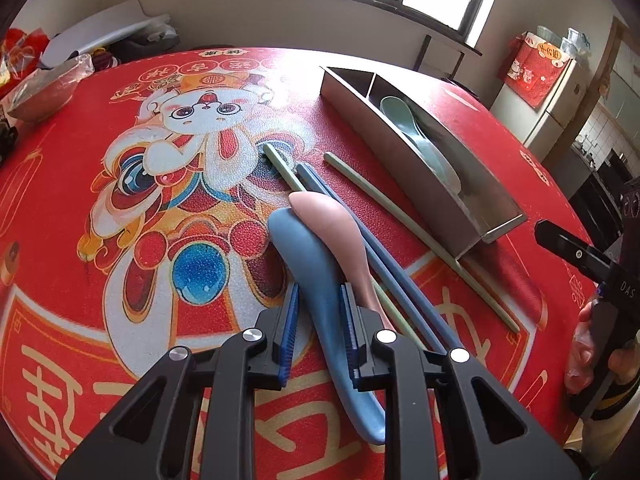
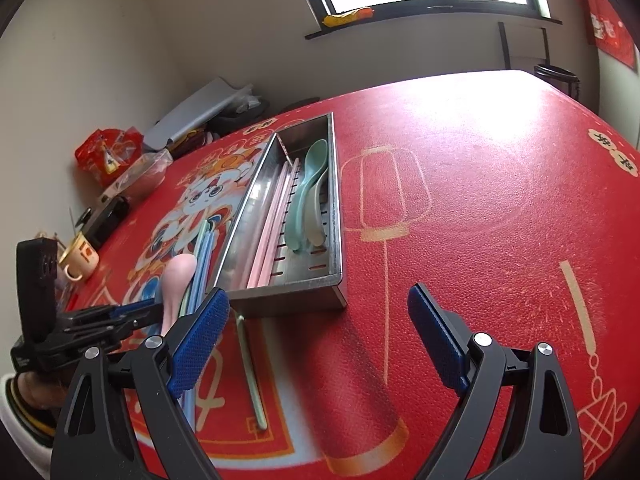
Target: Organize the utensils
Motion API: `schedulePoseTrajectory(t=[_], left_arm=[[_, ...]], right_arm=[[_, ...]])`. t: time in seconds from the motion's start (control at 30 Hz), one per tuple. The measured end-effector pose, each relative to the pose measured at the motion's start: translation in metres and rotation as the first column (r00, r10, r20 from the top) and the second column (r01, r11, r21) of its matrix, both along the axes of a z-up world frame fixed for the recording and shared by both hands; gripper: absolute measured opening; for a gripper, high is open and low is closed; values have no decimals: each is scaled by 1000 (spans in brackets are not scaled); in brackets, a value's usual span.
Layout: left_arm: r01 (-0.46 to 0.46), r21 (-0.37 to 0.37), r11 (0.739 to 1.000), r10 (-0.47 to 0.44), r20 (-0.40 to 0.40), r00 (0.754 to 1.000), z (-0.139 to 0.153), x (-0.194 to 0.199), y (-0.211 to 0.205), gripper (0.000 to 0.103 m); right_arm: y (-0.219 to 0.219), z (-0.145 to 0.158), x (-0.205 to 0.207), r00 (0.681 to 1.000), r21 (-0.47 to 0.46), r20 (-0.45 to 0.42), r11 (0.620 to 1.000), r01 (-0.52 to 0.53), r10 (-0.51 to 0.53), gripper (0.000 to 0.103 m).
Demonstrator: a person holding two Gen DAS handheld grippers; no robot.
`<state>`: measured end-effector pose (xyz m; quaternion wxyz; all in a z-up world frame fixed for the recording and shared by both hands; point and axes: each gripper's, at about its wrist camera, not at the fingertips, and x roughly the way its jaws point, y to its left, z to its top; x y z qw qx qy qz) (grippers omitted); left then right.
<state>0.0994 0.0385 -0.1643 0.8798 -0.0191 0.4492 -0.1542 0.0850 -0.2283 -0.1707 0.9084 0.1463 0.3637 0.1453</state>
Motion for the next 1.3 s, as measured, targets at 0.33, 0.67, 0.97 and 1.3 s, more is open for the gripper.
schedulePoseTrajectory(t=[0.33, 0.67, 0.97, 1.3], left_arm=[[91, 101, 991, -94, 24, 995, 0, -21, -12, 8], [45, 175, 984, -53, 42, 998, -1, -43, 17, 8], [-3, 144, 990, -8, 73, 997, -2, -55, 29, 8], [-4, 125, 992, -6, 74, 997, -3, -55, 32, 8]], right_arm=[[-6, -1, -1, 1000, 23, 1, 1000, -5, 5, 88], [-1, 2, -4, 997, 56, 27, 996, -70, 69, 87], [26, 10, -9, 989, -68, -9, 987, -148, 148, 51], [86, 7, -21, 963, -176, -70, 947, -270, 261, 25]])
